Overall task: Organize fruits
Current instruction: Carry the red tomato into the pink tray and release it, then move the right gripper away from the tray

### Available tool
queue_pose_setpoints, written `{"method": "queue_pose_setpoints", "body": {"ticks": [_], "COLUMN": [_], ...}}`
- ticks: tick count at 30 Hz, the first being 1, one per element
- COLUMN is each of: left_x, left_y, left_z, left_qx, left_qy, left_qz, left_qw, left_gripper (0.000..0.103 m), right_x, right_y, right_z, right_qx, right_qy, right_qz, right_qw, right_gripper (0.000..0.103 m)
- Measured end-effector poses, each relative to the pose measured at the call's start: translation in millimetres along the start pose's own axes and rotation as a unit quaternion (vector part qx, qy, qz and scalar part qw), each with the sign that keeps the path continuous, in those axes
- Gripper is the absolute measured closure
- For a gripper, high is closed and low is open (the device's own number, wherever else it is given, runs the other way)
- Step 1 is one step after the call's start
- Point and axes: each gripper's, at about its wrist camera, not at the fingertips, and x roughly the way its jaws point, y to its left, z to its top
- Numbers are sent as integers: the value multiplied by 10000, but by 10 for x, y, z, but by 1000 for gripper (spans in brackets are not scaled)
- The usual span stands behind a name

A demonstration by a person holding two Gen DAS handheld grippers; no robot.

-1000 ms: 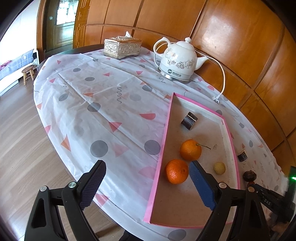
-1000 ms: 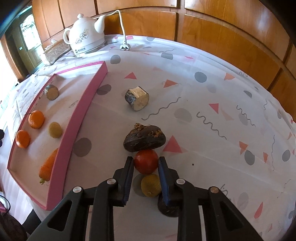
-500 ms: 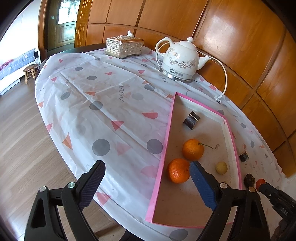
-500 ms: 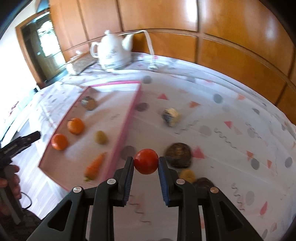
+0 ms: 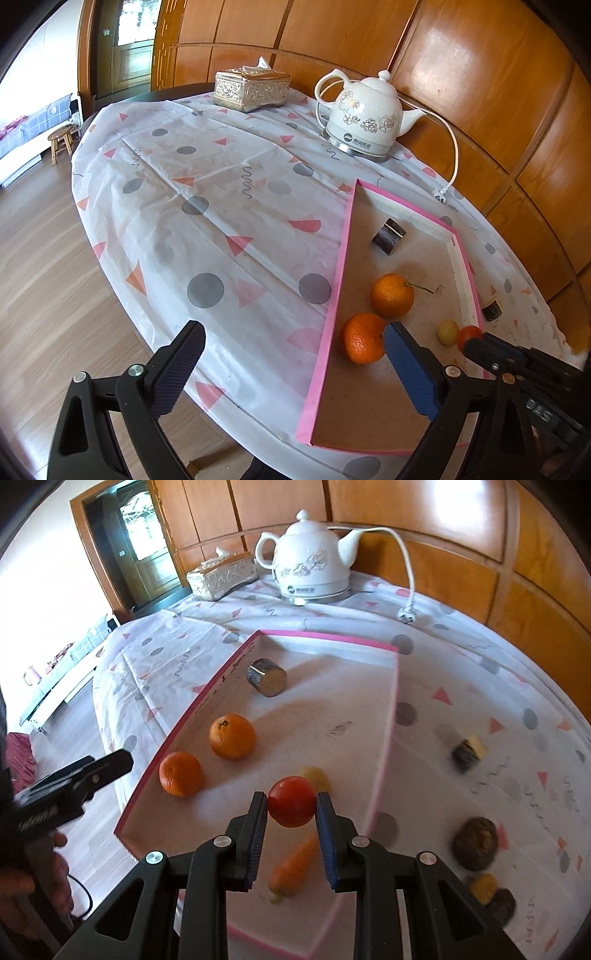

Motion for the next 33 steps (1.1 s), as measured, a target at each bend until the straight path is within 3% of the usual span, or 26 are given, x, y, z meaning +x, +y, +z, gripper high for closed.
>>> {"method": "queue_pose_setpoints", "body": {"ticks": [6,13,19,23,29,33], "left_x": [28,29,15,0,3,-3], "left_y": [22,24,-1,-43,-147,-231], "left_z": [-1,5,1,2,-22,-25], "left_qx": [-31,-22,30,116,334,499], "left_qy": [49,38,26,-5,16,3], "left_qz": [19,29,23,2,-70,-105], "left_qw": [10000,10000,10000,9999,9994,9987], "left_gripper": [5,5,5,5,4,3], "right_x": [88,-118,-513,-761,-1142,-1368], "right_y": [40,-85,-333,-624,-1331,-1739], "right_z": [16,-105,-290,-421,-691,-884], "right_qx": [145,347,396,566,1399,1737], "right_qy": [63,-145,-650,-843,-927,-843], "right_qz": [59,-134,-846,-1646,-1951,-2288], "right_qw": [9999,9992,9935,9811,9663,9541], "right_gripper": [76,74,69,69,68,55]}}
